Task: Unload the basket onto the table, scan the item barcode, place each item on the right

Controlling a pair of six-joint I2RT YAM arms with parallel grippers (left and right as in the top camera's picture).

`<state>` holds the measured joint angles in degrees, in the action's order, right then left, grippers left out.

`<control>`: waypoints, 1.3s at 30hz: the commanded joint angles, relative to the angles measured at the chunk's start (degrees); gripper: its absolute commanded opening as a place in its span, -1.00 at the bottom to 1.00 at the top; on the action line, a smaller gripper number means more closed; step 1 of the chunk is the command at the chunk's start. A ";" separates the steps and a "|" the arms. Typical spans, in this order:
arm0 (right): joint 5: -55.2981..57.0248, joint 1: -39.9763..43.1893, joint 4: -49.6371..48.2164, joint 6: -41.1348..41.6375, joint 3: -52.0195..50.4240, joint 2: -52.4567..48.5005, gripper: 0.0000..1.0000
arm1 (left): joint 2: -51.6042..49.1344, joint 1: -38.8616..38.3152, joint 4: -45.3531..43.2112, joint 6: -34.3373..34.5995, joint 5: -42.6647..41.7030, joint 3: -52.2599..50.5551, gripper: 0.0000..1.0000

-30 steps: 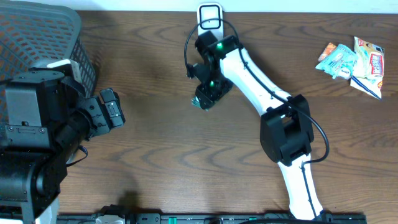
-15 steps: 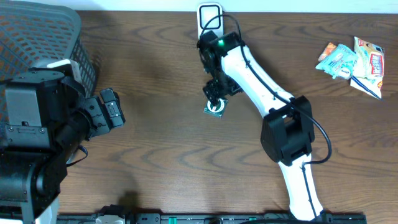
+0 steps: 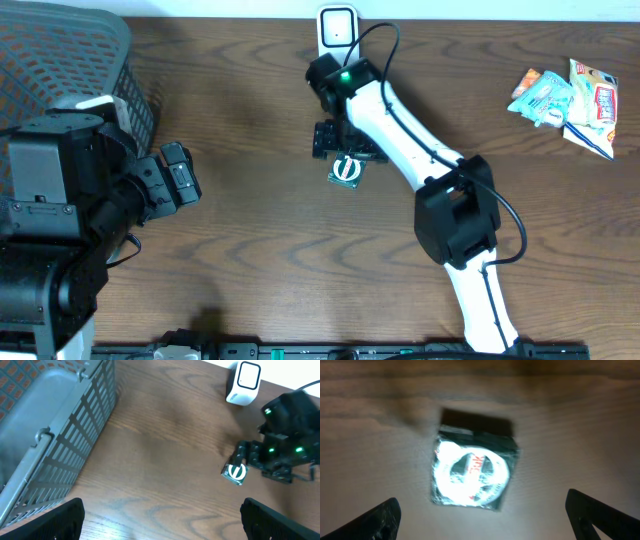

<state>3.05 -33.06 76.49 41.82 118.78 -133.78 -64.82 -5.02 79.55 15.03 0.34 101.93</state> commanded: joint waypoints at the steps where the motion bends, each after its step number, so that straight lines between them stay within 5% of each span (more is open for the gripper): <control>1: 1.79 -2.32 -4.02 4.87 -4.55 0.35 0.98 | 0.09 0.13 0.15 -0.11 0.35 0.42 0.95; 10: 1.75 -2.03 -11.93 4.85 -15.52 0.35 0.97 | 0.09 0.13 0.15 -0.11 0.33 0.39 0.95; 12: 1.75 -1.75 -11.58 4.20 -15.52 0.35 0.80 | 0.09 0.13 0.15 -0.11 0.35 0.39 0.95; 14: 1.75 -1.29 -11.65 2.51 -15.43 0.37 0.36 | 0.09 0.13 0.15 -0.11 0.33 0.42 0.95; 23: -3.91 2.29 -11.17 -6.01 -12.96 1.09 0.15 | 0.09 0.13 0.15 -0.11 0.33 0.39 0.96; 28: -15.91 5.40 -11.82 -20.28 -11.43 5.55 0.17 | 0.09 0.13 0.15 -0.11 0.35 0.39 0.95; 35: -51.49 11.10 -9.81 -55.41 -11.43 13.35 0.18 | 0.09 0.13 0.15 -0.11 0.33 0.42 0.96; 39: -59.91 12.63 -5.90 -65.92 -11.43 14.53 0.23 | 0.09 0.13 0.15 -0.11 0.33 0.39 0.95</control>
<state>-42.83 -21.17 68.86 -8.71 106.50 -120.25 -64.82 -5.02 79.55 15.03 0.36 101.93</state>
